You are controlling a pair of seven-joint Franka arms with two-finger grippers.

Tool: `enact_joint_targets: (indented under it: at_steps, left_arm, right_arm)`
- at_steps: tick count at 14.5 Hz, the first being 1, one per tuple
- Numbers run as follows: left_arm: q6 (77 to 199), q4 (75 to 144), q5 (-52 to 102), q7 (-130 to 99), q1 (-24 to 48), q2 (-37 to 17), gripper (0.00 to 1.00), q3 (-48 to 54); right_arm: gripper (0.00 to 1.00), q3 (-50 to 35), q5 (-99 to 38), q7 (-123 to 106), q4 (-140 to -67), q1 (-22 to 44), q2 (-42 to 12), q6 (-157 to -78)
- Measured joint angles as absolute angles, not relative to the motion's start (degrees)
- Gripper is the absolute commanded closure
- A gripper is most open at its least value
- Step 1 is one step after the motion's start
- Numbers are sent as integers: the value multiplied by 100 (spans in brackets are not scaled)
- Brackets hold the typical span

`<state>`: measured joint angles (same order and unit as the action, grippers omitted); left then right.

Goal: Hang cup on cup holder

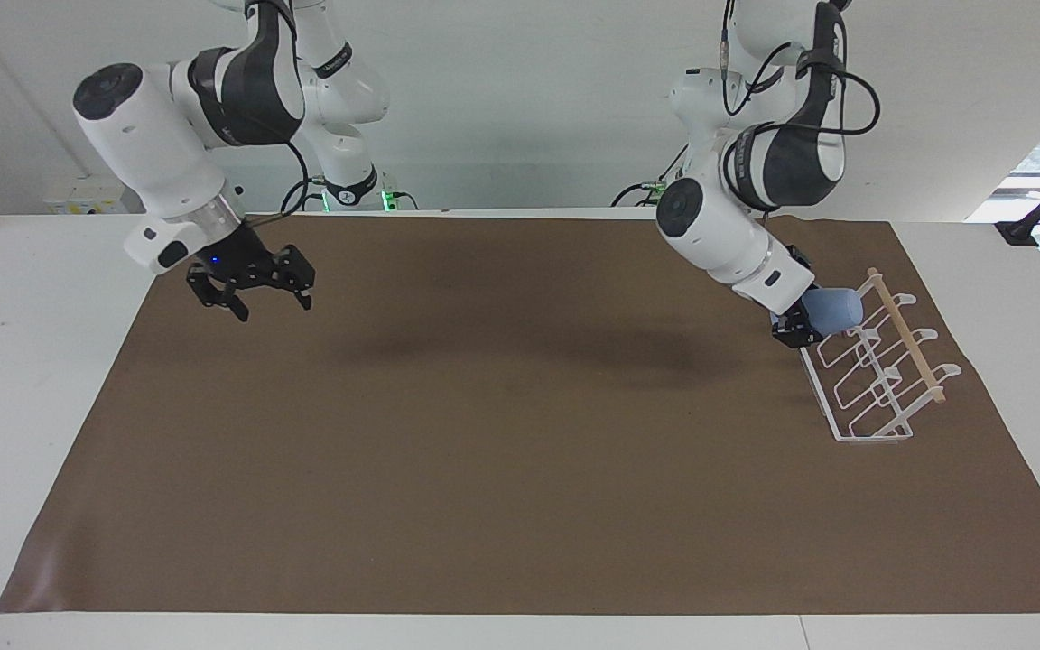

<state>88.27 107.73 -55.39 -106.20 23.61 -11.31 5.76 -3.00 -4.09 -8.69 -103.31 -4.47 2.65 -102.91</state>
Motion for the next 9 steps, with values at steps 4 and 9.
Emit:
enact_joint_targets:
  at_steps: [4,9]
  left_arm:
    - [8270,10740,-7001,-10739,2466,-1696,100,577]
    - [8254,10602,-7710,-11080,2291,-1819,100,527]
  right_arm:
    - [0,-302,453,-869,-9317,-559,297,-9042]
    - [0,-330,652,-868,-9130,-556,299,-8393]
